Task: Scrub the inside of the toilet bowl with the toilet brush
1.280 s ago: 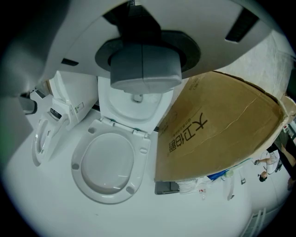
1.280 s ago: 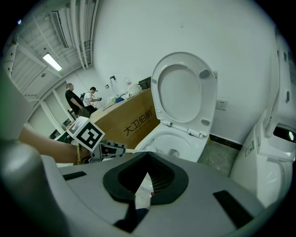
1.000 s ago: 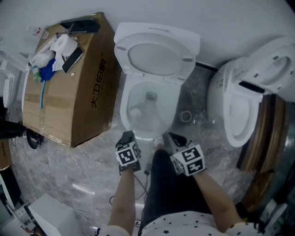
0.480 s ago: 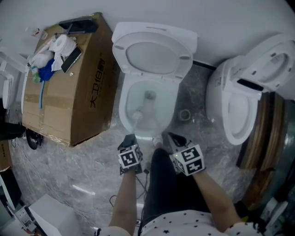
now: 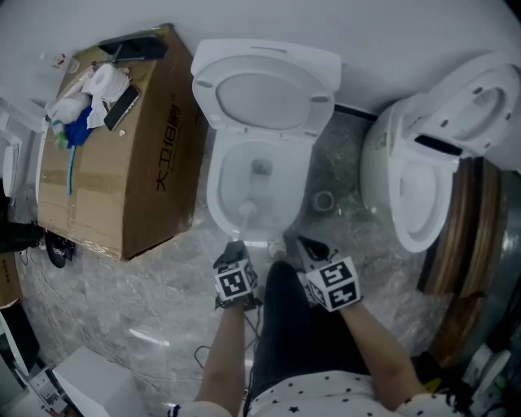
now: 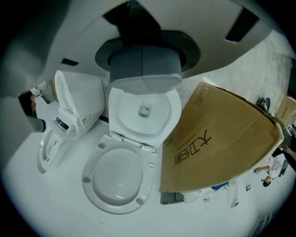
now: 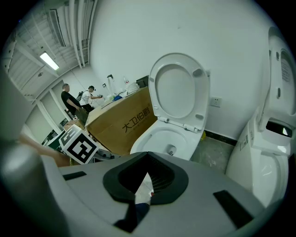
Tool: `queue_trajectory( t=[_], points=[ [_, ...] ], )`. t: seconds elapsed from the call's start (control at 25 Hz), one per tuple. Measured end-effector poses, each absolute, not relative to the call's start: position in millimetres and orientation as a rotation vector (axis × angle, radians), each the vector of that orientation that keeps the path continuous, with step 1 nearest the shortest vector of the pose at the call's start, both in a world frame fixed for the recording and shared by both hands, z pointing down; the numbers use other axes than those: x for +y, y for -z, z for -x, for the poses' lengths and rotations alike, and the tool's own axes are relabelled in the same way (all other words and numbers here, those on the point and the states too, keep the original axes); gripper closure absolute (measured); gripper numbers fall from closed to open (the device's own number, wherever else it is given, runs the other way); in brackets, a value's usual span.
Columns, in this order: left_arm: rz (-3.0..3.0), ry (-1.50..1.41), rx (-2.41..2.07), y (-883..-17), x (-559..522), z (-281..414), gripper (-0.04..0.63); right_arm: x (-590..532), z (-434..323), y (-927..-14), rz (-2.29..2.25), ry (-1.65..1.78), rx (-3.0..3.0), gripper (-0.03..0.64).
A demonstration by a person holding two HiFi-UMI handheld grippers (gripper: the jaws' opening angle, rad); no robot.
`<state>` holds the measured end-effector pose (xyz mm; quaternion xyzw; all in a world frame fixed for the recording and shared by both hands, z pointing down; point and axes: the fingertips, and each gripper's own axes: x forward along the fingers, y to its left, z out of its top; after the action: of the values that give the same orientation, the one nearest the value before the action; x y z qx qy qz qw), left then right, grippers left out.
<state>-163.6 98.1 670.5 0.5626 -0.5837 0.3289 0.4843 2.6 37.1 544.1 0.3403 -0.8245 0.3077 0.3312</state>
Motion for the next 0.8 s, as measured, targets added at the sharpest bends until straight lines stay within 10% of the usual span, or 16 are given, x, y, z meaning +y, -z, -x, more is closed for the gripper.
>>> queue_trajectory(
  t=[0.8],
  points=[
    [-1.432, -0.837, -1.344, -672.6, 89.4, 117.2, 0.439, 45.0, -19.0, -546.0, -0.923, -0.821, -2.133, 0.611]
  ],
)
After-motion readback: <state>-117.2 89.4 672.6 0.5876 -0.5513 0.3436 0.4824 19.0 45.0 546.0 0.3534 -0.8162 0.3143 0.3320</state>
